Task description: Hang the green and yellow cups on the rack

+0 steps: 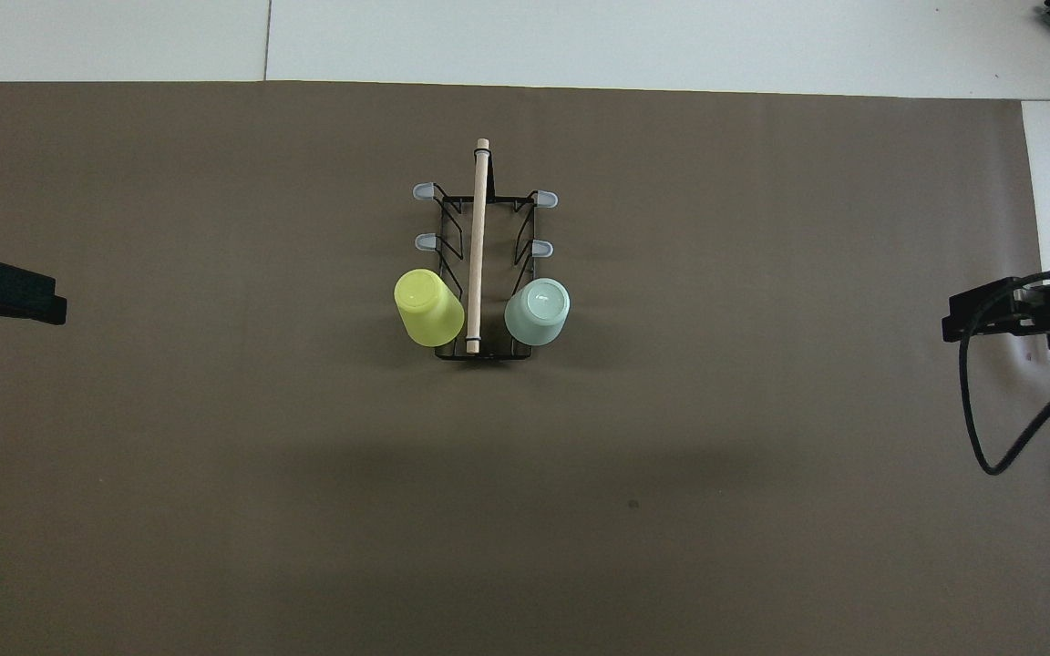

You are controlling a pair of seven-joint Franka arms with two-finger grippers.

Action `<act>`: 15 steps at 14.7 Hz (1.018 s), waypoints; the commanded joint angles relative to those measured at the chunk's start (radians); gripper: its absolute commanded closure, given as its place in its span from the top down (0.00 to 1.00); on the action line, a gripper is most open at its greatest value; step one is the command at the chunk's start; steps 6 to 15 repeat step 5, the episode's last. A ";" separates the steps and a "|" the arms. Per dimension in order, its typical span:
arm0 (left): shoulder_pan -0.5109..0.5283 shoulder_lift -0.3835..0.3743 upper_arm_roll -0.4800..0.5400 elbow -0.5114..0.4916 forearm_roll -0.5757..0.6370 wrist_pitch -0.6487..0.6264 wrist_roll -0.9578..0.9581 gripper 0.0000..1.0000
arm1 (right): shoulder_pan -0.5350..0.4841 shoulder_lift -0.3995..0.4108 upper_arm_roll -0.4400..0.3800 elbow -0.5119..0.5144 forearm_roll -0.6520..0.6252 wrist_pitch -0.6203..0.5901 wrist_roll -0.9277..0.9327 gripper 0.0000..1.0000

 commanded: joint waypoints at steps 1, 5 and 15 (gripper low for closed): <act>-0.027 -0.010 0.018 0.000 0.036 -0.016 0.020 1.00 | -0.006 -0.010 0.008 -0.003 -0.006 -0.001 0.000 1.00; -0.025 -0.012 0.019 -0.002 0.036 -0.012 0.045 1.00 | -0.006 -0.010 0.008 -0.003 -0.006 -0.001 0.002 1.00; -0.025 -0.012 0.019 -0.002 0.036 -0.012 0.045 1.00 | -0.006 -0.010 0.008 -0.003 -0.006 -0.001 0.002 1.00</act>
